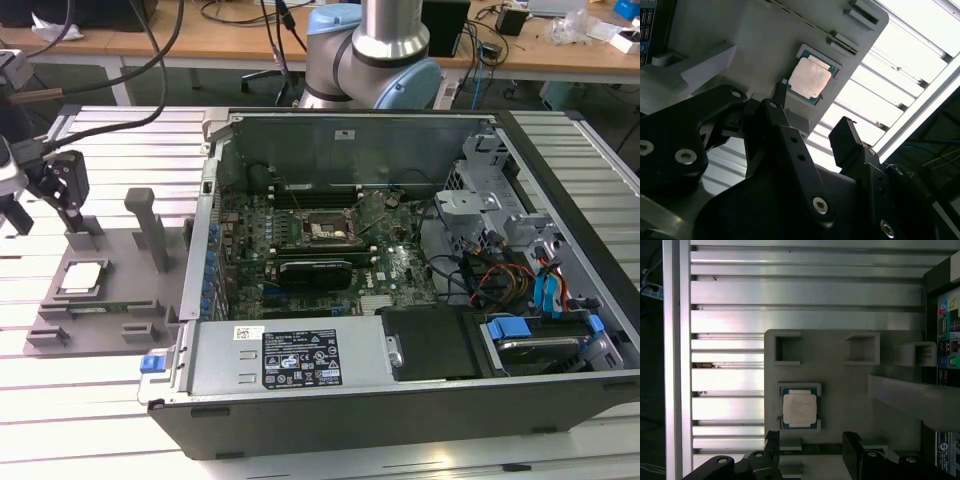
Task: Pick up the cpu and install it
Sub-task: 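Pick up the cpu and move it towards the insertion slot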
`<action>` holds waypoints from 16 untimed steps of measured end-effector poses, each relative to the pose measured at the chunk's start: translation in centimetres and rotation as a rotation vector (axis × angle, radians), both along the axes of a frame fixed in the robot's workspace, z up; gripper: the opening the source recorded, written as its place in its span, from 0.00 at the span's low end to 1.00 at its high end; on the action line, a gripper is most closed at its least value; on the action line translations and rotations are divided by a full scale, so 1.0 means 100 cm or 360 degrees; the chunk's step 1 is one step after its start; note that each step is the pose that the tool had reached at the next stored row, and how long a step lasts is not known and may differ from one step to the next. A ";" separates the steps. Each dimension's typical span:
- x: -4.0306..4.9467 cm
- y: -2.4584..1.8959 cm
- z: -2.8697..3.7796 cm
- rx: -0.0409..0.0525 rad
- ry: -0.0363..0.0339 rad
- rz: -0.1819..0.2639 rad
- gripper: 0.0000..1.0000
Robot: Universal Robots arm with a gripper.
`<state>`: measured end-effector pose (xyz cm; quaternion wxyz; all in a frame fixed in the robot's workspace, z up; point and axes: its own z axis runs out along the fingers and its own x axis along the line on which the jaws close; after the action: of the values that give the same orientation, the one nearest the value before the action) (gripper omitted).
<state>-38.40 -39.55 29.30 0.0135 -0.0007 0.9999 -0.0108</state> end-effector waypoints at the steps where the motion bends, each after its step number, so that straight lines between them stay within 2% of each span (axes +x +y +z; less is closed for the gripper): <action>1: 0.0000 0.0000 -0.0006 0.0000 0.0000 0.0000 0.62; 4: 0.0000 0.0000 -0.0076 0.0000 0.0000 0.0000 0.62; 6: 0.0005 0.0000 -0.0150 -0.0002 0.0000 0.0001 0.62; 12: 0.0010 0.0000 -0.0258 -0.0002 0.0000 0.0003 0.62; 16: 0.0012 0.0000 -0.0292 -0.0002 0.0000 0.0012 0.62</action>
<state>-38.29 -39.55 26.38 0.0136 -0.0044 0.9998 -0.0115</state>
